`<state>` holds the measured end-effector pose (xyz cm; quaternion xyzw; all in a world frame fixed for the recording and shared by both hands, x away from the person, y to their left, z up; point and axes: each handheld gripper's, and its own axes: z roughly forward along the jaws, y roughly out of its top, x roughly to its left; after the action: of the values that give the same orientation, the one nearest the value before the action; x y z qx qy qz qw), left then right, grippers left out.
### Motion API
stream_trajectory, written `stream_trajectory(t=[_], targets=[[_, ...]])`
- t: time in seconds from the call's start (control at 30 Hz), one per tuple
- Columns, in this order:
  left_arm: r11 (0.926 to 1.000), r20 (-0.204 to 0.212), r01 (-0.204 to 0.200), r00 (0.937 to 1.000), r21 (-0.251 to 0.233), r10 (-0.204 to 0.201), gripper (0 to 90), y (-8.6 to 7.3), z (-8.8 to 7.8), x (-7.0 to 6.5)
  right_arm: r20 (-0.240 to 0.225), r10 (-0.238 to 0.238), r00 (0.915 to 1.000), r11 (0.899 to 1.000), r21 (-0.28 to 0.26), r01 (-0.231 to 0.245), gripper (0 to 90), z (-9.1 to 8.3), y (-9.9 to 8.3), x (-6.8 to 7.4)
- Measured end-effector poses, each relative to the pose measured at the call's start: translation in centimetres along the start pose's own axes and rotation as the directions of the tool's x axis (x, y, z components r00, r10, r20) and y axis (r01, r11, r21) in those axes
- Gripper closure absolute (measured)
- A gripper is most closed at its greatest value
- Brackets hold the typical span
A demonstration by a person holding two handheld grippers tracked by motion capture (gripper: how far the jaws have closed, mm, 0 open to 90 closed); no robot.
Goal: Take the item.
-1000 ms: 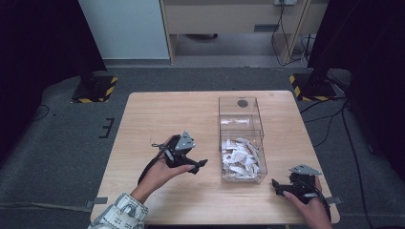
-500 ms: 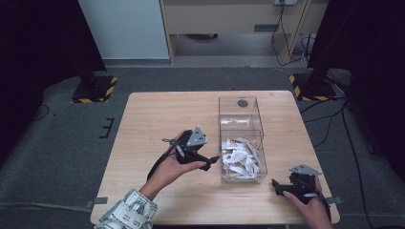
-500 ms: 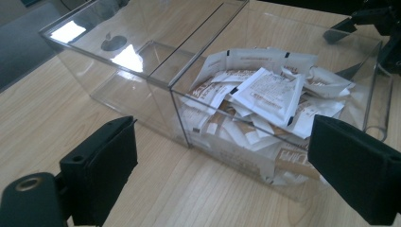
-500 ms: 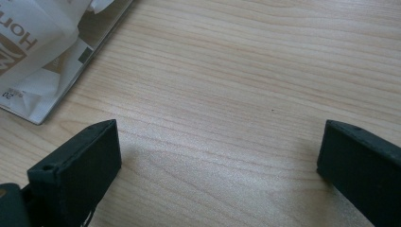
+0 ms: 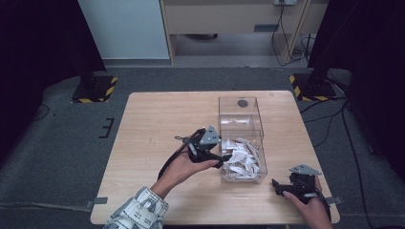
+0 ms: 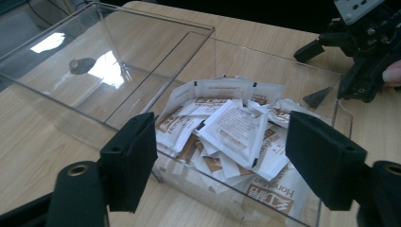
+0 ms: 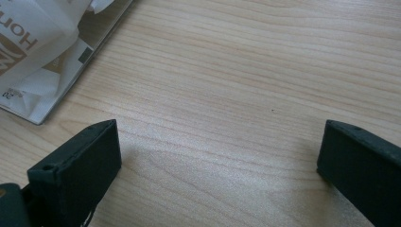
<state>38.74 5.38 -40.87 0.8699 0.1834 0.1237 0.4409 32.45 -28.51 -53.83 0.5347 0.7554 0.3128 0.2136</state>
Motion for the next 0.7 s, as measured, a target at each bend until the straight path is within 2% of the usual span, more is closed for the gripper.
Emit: stream_trajectory(t=[0.27,0.7], targets=[[0.9977,0.056,-0.043,0.9977,0.052,0.04,42.0,0.9,1.8,-1.3,0.001,0.0,1.0,1.0,-0.001,0.0,0.8,0.0,0.0,0.0],[0.9919,0.055,-0.054,0.9974,0.115,0.048,48.6,0.9,4.8,-2.2,0.0,0.002,1.0,1.0,0.0,-0.002,0.8,0.0,0.0,0.0]])
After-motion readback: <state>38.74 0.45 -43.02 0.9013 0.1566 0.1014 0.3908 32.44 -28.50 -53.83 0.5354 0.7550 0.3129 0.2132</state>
